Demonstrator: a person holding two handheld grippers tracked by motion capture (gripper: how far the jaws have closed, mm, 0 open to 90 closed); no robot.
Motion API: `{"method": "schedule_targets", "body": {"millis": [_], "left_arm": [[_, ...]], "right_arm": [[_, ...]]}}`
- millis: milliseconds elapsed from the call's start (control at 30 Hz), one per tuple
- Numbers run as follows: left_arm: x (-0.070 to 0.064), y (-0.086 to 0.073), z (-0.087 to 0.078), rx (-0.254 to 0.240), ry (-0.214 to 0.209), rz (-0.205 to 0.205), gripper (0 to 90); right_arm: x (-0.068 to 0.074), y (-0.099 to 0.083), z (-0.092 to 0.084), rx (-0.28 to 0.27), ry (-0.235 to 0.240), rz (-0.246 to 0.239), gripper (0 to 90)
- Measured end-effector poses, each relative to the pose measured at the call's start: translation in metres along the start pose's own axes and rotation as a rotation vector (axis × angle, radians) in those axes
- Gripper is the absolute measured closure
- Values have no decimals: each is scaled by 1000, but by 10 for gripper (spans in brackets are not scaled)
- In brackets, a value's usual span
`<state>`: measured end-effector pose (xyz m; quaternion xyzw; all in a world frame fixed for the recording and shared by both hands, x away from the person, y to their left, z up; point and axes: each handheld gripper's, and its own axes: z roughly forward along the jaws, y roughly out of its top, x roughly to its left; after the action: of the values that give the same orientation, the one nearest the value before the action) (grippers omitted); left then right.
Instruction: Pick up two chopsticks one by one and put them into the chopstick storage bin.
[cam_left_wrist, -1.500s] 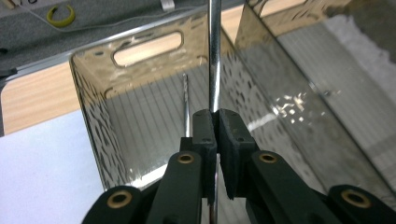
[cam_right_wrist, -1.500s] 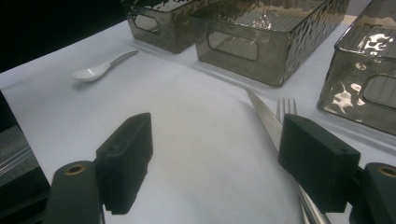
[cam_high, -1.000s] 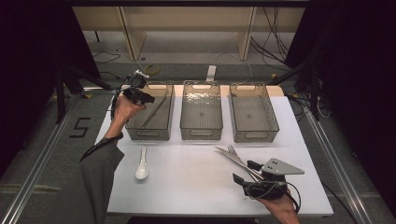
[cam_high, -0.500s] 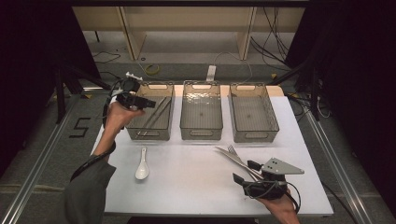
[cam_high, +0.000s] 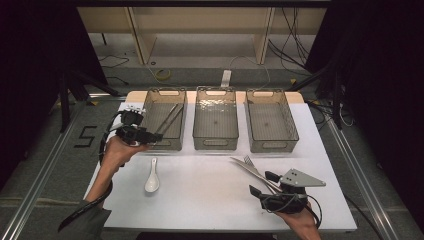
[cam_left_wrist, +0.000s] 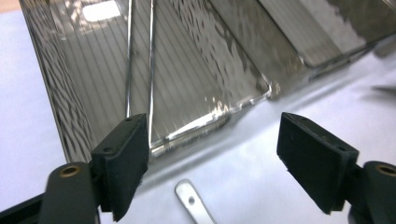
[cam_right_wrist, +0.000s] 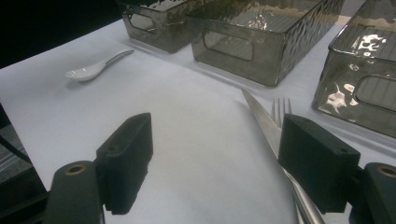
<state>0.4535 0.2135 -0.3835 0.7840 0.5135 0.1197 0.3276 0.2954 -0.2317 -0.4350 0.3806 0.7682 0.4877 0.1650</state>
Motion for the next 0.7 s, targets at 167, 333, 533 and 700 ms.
{"method": "schedule_targets", "body": {"millis": [167, 333, 533, 700], "left_arm": [[-1, -8, -3, -3, 3, -20, 233], [-5, -14, -3, 7, -12, -22, 212], [-4, -24, -1, -6, -16, -26, 195], [-6, -31, 1, -5, -35, -17, 178]], "right_arm": [[1, 0, 0, 2, 0, 0, 269], [0, 0, 1, -1, 0, -1, 269], [0, 0, 0, 0, 3, -3, 269], [-1, -1, -2, -4, 3, -3, 269]]}}
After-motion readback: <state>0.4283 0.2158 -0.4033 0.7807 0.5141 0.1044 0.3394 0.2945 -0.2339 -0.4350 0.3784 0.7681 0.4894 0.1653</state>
